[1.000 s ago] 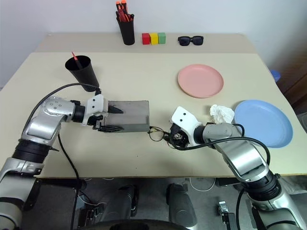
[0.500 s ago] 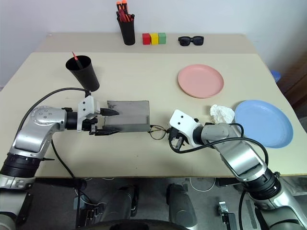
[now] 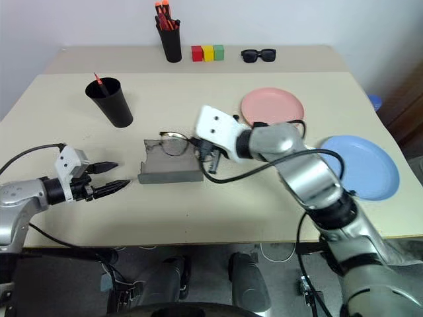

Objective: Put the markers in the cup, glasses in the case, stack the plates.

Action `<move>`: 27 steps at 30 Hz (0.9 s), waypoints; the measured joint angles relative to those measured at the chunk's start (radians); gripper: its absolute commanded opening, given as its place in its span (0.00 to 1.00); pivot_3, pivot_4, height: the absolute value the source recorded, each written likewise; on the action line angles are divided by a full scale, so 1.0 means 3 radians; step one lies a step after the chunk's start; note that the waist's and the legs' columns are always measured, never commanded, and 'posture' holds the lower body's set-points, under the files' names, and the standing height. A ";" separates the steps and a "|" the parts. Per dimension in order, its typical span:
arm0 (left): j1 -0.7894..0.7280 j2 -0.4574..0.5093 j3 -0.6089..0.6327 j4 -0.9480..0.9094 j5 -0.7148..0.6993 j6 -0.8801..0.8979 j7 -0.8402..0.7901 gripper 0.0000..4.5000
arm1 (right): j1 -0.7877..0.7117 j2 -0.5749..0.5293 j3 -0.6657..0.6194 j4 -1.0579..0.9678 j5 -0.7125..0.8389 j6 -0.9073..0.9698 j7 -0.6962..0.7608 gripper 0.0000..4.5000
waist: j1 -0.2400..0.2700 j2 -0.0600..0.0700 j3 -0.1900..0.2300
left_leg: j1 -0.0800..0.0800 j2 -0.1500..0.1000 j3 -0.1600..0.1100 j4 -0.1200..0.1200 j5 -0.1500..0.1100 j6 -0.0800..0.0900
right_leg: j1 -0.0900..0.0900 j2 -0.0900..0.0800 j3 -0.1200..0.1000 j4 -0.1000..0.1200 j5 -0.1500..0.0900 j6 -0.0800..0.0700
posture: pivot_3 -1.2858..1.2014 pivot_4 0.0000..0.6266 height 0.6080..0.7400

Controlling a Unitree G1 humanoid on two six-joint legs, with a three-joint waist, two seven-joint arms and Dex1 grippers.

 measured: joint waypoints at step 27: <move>-0.0247 -0.0077 0.0142 -0.0555 -0.0551 0.0385 0.0321 0.76 | 0.0106 0.0385 0.0417 0.0670 -0.0538 -0.0423 0.0306 0.86 | -0.0016 -0.0002 -0.0001 | -0.0005 -0.0006 0.0001 0.0004 0.0002 -0.0003 | -0.0028 0.0004 0.0001 0.0043 0.0003 0.0000 | 0.52 0.24 1.00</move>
